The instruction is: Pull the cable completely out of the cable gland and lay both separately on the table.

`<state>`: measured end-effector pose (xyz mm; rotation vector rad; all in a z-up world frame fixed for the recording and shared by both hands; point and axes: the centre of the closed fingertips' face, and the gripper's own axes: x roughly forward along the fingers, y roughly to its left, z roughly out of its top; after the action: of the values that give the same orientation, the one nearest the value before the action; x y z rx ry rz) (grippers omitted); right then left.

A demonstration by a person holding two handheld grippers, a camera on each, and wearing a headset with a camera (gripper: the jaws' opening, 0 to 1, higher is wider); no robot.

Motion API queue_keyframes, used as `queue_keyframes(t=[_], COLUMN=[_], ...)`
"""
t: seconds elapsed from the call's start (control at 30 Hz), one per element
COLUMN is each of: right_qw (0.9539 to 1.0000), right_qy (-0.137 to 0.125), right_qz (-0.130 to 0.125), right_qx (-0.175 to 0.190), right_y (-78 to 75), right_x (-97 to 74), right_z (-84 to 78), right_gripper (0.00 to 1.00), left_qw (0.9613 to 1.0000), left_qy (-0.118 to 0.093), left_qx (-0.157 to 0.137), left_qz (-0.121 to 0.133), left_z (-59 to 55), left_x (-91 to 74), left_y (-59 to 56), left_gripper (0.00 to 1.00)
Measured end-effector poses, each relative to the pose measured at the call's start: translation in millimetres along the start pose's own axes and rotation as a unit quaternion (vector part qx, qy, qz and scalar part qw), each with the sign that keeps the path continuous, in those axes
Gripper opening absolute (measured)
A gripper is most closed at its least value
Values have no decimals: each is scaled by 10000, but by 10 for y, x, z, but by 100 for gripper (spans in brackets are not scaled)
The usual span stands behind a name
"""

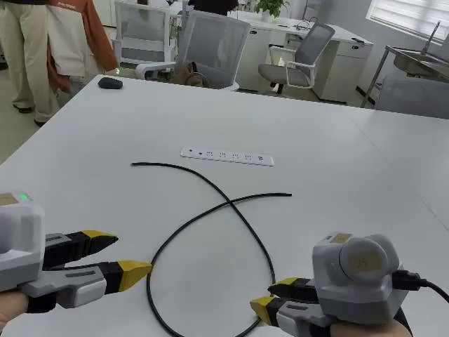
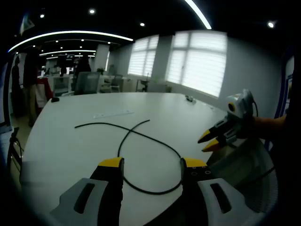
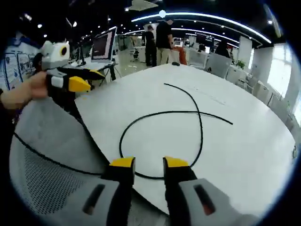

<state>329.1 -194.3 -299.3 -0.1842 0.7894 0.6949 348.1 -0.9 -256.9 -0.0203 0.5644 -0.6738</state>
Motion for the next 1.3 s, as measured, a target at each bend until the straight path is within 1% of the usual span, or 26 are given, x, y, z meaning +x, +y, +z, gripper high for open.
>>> queue_keyframes(t=[0.17, 0.43, 0.7, 0.83, 1.1, 1.3], right_qw=[10000, 9998, 9997, 9996, 9996, 9995], right_qy=[49, 160, 194, 250, 253, 267], right_qz=[-1, 24, 54, 75, 58, 87], right_qx=[11, -128, -118, -130, -115, -142], right_y=[2, 32, 38, 43, 31, 43], right_x=[4, 22, 25, 30, 29, 34], right_z=[-20, -40, -54, -75, -78, -82], right_gripper=[36, 36, 35, 35, 34, 32], left_qw=[9999, 9999, 9998, 9996, 9996, 9995], left_qy=[112, 104, 131, 185, 179, 241], left_qx=[98, 75, 102, 132, 138, 155], left_qz=[-52, -70, -111, -148, -153, -155], left_z=[-31, -31, -39, -57, -57, -84], left_x=[20, 11, 15, 23, 21, 25], left_y=[-37, -31, -49, -67, -66, -69], left_gripper=[47, 46, 46, 45, 45, 44])
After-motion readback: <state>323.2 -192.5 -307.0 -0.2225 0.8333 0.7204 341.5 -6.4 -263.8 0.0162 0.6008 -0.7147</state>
